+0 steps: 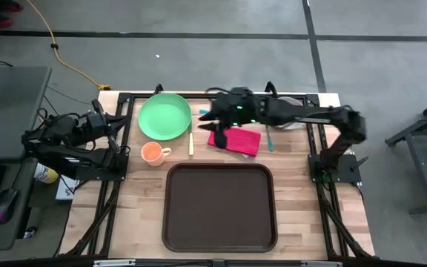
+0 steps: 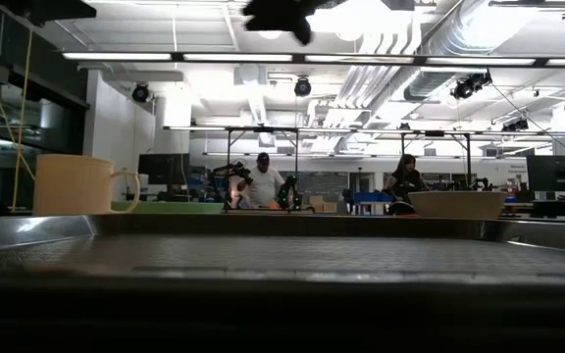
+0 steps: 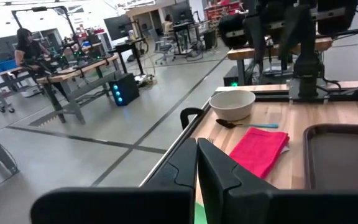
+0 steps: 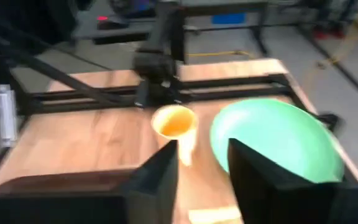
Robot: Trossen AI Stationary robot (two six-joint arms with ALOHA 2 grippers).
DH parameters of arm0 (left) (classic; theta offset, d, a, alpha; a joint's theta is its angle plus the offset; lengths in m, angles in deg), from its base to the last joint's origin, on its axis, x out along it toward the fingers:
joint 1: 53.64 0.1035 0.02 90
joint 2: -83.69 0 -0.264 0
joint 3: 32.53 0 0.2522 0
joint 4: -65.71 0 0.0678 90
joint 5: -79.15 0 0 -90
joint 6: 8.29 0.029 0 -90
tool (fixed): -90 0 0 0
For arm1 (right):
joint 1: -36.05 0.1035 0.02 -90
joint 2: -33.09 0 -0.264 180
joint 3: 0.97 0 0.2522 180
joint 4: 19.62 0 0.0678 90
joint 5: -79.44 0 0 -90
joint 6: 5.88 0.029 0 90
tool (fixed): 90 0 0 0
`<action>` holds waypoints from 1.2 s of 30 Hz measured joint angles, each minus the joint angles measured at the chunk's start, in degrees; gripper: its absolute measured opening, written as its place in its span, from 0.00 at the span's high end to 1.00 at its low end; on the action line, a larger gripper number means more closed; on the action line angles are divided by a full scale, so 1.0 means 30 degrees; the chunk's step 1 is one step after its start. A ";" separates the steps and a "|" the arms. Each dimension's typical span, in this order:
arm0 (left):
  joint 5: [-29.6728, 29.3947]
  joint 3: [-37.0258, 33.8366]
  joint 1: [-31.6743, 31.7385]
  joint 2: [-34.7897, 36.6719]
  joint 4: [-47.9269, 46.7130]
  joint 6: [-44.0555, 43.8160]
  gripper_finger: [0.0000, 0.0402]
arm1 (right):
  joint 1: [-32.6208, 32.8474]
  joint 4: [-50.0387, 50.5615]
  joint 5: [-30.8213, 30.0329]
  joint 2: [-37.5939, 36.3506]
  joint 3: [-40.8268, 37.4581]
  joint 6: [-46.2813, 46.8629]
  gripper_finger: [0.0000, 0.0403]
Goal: Set up tray
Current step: Put the yellow mug on the brown tray
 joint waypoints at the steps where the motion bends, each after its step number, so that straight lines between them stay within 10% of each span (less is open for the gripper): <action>1: 0.0109 0.0000 0.0000 0.0000 0.0002 0.0000 0.89 | 0.0004 0.0144 0.0517 0.0826 0.0674 -0.0310 0.65; 10: 0.1178 0.0000 0.0000 0.0000 -0.0148 0.0000 0.89 | 0.0012 0.1641 0.1113 0.7517 0.6757 -0.3054 0.39; 20: 0.1229 -0.0005 0.0000 0.0000 -0.0907 -0.0005 0.89 | 0.0029 0.2557 0.1693 1.2558 1.1224 -0.3707 0.38; 36: 0.1246 -0.0015 0.0000 0.0007 -0.1683 -0.0007 0.89 | 0.0041 0.1058 0.2043 1.4535 1.1196 -0.3544 0.38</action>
